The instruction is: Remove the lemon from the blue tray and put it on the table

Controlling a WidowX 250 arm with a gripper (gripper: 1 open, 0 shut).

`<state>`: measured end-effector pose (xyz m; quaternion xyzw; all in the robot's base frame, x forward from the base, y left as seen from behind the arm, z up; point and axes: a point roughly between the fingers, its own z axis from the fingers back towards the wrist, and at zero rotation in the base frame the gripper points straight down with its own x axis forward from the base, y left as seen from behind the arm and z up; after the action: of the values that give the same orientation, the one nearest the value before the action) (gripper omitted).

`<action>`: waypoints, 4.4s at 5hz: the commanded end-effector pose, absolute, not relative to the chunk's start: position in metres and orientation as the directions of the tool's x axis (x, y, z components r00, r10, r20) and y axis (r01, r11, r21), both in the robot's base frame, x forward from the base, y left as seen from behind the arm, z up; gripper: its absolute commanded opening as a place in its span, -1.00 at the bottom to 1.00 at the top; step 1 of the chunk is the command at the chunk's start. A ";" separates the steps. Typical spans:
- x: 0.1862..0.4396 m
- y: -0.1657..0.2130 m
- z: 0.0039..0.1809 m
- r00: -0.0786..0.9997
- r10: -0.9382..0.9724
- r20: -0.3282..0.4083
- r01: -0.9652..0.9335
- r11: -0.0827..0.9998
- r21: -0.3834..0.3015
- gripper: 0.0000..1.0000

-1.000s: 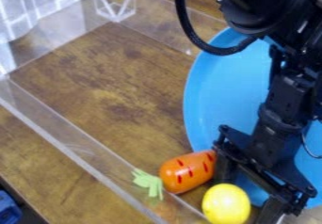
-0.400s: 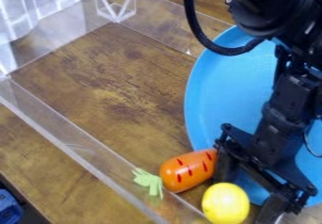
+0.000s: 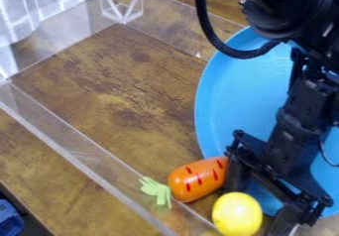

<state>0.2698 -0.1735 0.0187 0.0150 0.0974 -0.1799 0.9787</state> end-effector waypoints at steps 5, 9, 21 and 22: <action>0.278 -0.167 0.021 0.919 -0.337 -0.203 0.346 0.938 0.008 1.00; 0.284 -0.162 0.023 0.918 -0.323 -0.232 0.338 0.941 0.026 1.00; 0.297 -0.184 0.028 0.875 -0.361 -0.321 0.401 0.914 0.066 1.00; 0.300 -0.183 0.028 0.872 -0.364 -0.327 0.408 0.910 0.073 1.00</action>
<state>0.2977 -0.1762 0.0184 0.0761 0.1711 -0.1934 0.9631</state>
